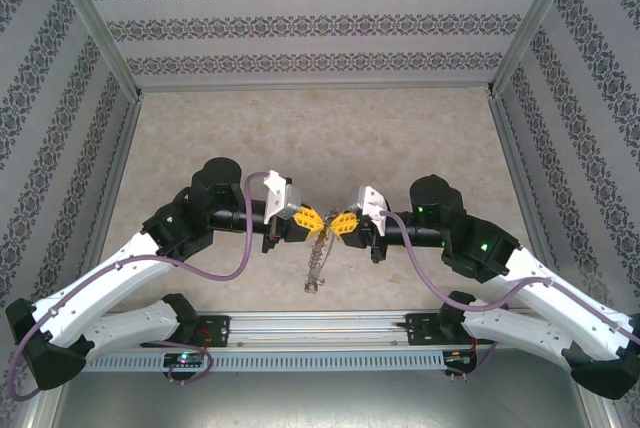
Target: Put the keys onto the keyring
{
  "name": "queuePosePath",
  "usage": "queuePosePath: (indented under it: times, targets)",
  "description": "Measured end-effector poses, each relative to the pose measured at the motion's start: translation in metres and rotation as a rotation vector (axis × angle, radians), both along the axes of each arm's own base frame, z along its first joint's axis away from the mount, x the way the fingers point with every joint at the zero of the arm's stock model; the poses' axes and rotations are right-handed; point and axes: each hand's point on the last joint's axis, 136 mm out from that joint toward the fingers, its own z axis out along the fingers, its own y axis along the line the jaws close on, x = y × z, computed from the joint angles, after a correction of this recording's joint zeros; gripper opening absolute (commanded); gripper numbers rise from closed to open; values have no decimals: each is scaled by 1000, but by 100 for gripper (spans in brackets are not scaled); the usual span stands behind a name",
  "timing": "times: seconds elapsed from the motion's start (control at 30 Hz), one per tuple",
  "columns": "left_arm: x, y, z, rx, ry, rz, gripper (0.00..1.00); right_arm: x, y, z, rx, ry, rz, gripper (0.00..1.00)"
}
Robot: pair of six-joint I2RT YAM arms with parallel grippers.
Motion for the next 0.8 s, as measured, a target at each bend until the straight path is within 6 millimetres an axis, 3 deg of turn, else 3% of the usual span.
queuePosePath:
  times: [0.13,0.2,0.47,0.8]
  targets:
    - [1,0,0,-1,0,2,0,2,-2,0,6,2,-20,31]
    - [1,0,0,-1,0,2,0,3,-4,-3,5,2,-35,36]
    - [1,0,0,-1,0,3,0,1,-11,-21,12,8,-60,37]
    - [-1,0,1,-5,10,-10,0,6,2,-29,22,24,-51,39]
